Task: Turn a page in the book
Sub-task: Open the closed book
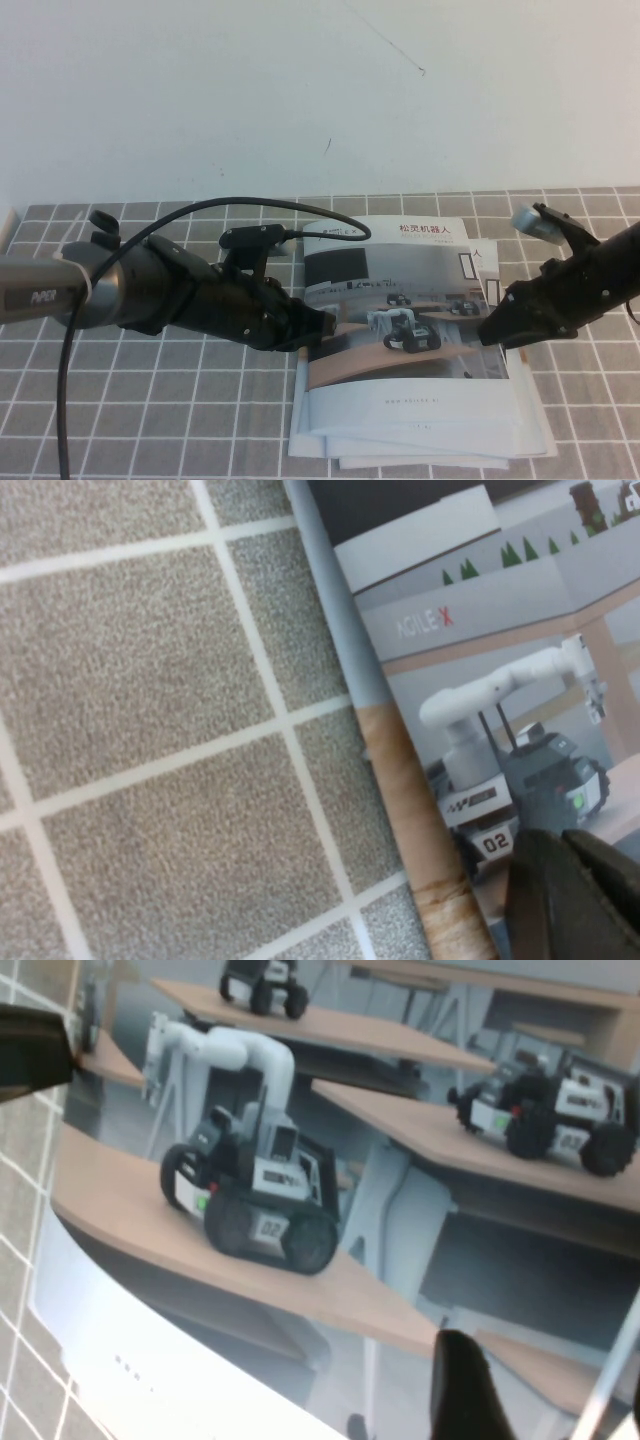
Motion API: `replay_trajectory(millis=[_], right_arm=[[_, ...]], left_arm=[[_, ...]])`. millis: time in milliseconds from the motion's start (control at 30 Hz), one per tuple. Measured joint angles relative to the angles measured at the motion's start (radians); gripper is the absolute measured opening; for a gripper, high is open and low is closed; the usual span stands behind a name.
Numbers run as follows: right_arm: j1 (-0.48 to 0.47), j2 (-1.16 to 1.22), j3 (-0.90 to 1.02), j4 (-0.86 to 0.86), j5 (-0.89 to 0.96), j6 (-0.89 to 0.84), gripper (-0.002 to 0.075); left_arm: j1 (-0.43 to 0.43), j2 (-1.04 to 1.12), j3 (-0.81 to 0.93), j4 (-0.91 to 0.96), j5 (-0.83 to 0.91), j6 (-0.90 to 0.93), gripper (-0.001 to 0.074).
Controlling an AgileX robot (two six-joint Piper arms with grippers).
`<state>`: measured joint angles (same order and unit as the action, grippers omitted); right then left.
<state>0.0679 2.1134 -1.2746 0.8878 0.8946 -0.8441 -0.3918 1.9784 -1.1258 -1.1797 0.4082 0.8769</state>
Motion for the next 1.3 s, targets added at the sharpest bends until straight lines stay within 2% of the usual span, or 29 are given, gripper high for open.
replay_trajectory(millis=[167,467,733,1033,1300], right_arm=[[0.004,0.0,-0.002,0.059,0.035,-0.045,0.0355],[0.011,0.0,-0.043,0.067,0.093,-0.05,0.0355],[0.011,0.0,-0.061,-0.023,0.018,0.033,0.0355],[0.011,0.001,-0.061,-0.069,-0.011,0.042,0.0355],[0.048,0.005,-0.067,-0.103,-0.038,0.038,0.0355]], left_arm=[[0.0,0.0,0.0,-0.006,0.002,0.0,-0.0004],[0.0,0.0,0.0,-0.012,0.004,0.0,-0.0004],[0.0,0.001,0.0,-0.014,0.004,0.002,-0.0004],[0.0,0.001,0.0,-0.014,0.004,0.004,-0.0004],[0.0,0.001,0.0,-0.018,0.007,0.025,-0.0004]])
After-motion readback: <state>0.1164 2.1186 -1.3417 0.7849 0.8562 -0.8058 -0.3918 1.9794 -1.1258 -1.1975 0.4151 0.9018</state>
